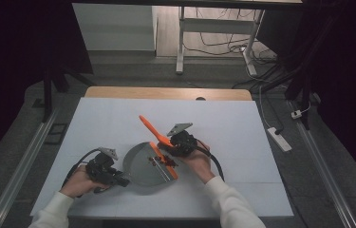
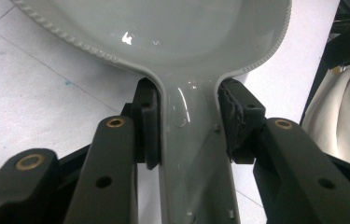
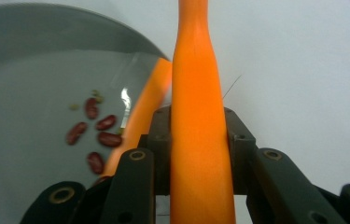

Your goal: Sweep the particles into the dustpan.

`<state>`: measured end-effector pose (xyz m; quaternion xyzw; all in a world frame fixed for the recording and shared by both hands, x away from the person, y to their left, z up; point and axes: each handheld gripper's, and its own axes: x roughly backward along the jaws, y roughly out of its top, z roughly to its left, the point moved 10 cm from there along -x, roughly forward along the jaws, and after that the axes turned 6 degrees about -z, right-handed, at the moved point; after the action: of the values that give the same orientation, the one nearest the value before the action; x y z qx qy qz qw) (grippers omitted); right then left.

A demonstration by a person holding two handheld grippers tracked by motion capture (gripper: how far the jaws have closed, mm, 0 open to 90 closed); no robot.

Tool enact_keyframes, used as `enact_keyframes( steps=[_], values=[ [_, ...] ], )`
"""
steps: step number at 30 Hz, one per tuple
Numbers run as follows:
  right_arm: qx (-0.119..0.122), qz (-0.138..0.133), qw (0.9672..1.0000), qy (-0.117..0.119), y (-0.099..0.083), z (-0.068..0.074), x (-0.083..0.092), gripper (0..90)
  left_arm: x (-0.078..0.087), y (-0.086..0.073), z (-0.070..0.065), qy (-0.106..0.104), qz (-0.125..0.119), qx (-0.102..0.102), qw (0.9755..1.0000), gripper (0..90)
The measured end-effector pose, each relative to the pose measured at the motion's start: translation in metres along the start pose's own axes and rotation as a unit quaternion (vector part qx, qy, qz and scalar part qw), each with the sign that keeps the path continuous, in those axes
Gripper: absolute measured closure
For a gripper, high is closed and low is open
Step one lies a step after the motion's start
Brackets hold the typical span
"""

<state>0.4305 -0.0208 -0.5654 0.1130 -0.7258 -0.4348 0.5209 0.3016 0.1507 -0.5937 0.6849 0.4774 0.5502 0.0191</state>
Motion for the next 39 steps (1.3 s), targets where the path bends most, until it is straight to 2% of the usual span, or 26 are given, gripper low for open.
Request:
enact_keyframes(
  steps=[6,8,11,14,18,20,22,24,25,27,29,34,39],
  values=[
    [0.007,-0.003,0.9999,0.012,0.001,0.013,0.0,70.1,0.0,0.0,0.0,0.0,0.002,-0.001,1.0,61.9],
    [0.017,-0.002,0.9998,0.008,0.002,0.018,0.0,70.1,0.0,0.0,0.0,0.0,0.001,0.0,1.0,61.9],
    [0.02,-0.008,0.9997,0.011,0.005,0.023,0.001,70.1,-0.001,0.0,0.0,0.0,0.001,0.0,1.0,61.9],
    [0.008,-0.017,0.9993,0.032,0.008,0.029,0.002,70.2,0.0,0.0,0.0,0.0,0.001,0.0,1.0,61.8],
    [0.026,-0.028,0.9971,0.066,0.014,0.043,0.004,70.2,0.0,-0.001,0.001,0.0,0.002,-0.002,1.0,61.8],
    [0.026,-0.038,0.9966,0.068,0.019,0.044,0.007,70.2,0.0,-0.001,0.001,0.0,0.002,-0.001,1.0,61.9],
    [0.025,-0.042,0.9969,0.061,0.02,0.042,0.009,70.2,0.0,-0.001,0.001,0.0,0.002,-0.002,1.0,61.9],
    [0.02,-0.048,0.9981,0.033,0.023,0.032,0.015,70.2,0.0,-0.001,0.001,0.0,0.002,-0.002,1.0,61.9],
    [0.02,-0.048,0.9981,0.033,0.023,0.032,0.015,70.2,0.0,-0.001,0.001,0.0,0.002,-0.002,1.0,61.9],
    [0.003,-0.051,0.9985,0.02,0.021,0.02,0.021,70.2,0.0,-0.001,0.001,0.0,0.002,-0.003,1.0,61.9],
    [-0.005,-0.05,0.9987,0.01,0.02,0.012,0.025,70.2,0.0,-0.001,0.001,0.0,0.002,-0.003,1.0,61.9],
    [-0.014,-0.05,0.9987,-0.004,0.014,0.003,0.032,70.1,0.0,-0.001,0.001,0.001,0.001,-0.004,1.0,61.8],
    [-0.022,-0.045,0.9987,-0.009,0.008,-0.001,0.034,70.2,0.0,-0.001,0.0,0.002,0.0,-0.004,1.0,61.8]
  ],
)
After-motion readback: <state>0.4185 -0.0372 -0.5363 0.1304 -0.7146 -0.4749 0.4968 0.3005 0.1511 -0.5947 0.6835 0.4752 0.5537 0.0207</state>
